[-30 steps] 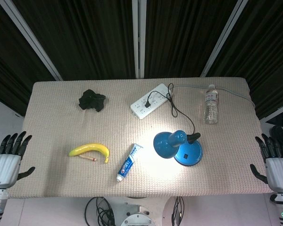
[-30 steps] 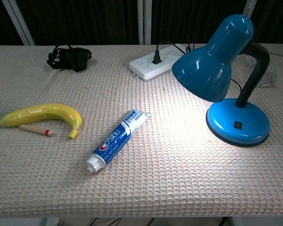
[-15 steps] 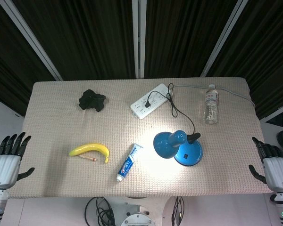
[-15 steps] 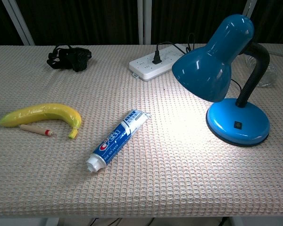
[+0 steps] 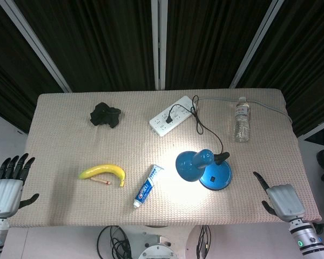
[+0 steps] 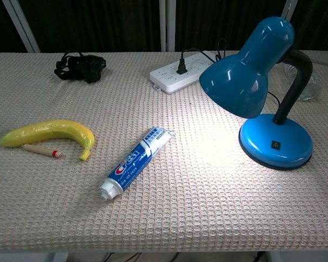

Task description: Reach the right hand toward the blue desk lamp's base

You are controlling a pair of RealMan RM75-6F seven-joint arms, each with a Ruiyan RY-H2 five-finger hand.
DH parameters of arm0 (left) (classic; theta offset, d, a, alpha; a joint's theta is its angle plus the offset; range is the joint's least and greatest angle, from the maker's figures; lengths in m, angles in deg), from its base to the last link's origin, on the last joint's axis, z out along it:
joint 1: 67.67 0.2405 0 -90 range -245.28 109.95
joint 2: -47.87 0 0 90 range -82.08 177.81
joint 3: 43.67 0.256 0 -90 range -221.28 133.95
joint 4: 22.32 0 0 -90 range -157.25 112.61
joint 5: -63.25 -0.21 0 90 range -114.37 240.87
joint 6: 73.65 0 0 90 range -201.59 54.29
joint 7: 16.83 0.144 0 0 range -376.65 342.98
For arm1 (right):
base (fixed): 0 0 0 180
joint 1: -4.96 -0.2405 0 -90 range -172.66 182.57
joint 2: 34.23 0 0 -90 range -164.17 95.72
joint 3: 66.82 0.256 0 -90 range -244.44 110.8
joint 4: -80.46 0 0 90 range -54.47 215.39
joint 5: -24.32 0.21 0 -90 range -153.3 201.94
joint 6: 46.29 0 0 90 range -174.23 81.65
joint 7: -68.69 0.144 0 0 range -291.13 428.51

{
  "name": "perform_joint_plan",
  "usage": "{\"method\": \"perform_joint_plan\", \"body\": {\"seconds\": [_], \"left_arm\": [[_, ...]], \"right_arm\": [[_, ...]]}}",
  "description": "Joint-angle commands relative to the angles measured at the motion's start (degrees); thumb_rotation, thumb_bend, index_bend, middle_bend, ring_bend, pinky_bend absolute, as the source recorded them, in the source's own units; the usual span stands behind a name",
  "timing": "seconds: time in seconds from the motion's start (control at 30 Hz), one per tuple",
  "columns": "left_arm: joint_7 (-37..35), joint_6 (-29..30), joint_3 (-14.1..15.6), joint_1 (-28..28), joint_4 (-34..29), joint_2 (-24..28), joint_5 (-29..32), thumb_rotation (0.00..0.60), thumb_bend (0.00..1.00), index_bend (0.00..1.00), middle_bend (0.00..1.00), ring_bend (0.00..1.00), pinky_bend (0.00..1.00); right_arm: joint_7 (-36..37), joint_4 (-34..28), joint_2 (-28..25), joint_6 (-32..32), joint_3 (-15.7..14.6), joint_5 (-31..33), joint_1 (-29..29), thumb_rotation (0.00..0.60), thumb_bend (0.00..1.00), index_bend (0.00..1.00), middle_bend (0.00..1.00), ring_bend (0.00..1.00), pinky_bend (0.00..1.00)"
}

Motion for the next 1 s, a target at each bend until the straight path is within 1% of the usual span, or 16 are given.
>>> {"method": "perform_joint_plan", "body": {"seconds": [0.03,0.1,0.17,0.2,0.27,0.57,0.77,1.0], "left_arm": [[-0.02,0.06,0.09,0.09,-0.03,0.14,-0.07,0.600,0.07,0.07,0.00,0.00,0.05],[-0.11,0.10,0.17,0.21,0.01,0.22,-0.06,0.600,0.07,0.07,0.00,0.00,0.05],[-0.36,0.20,0.22,0.38,0.11,0.31,0.06,0.600,0.07,0.07,0.00,0.00,0.05],[-0.58,0.27,0.24,0.48,0.20,0.38,0.13,0.600,0.07,0.07,0.00,0.00,0.05],[-0.89,0.37,0.22,0.59,0.35,0.45,0.23,0.600,0.07,0.07,0.00,0.00,0.05],[-1.29,0.12,0.14,0.58,0.81,0.31,0.43,0.600,0.07,0.07,0.00,0.00,0.05],[-1.36,-0.20,-0.05,0.55,0.91,0.37,1.01,0.600,0.07,0.07,0.00,0.00,0.05],[-1.15,-0.80,-0.06,0.36,1.02,0.42,1.30,0.600,0.07,0.07,0.00,0.00,0.05]], "right_arm": [[-4.47,-1.05,2.76,-4.97,-0.85,1.04,-3.08,0.600,0.65,0.00,0.95,0.93,0.90],[-5.77,-1.06,3.98,-6.22,-0.75,1.89,-3.85,0.600,0.82,0.00,0.95,0.93,0.90],[-6.75,-0.98,5.11,-7.12,-0.66,2.47,-4.50,0.600,0.91,0.00,0.96,0.93,0.90],[-7.38,-0.89,5.72,-7.58,-0.58,2.94,-4.85,0.600,0.93,0.00,0.96,0.93,0.90],[-8.05,-0.86,6.49,-8.22,-0.43,3.68,-5.39,0.600,0.95,0.00,0.97,0.93,0.90],[-10.44,-1.07,8.80,-11.56,0.82,7.71,-8.69,0.600,0.95,0.00,0.97,0.93,0.90],[-10.50,-1.08,9.67,-14.00,0.90,10.17,-10.75,0.600,0.95,0.00,0.97,0.93,0.90],[-10.58,-0.64,10.26,-14.61,0.71,11.80,-12.17,0.600,0.95,0.00,0.97,0.93,0.90]]}}
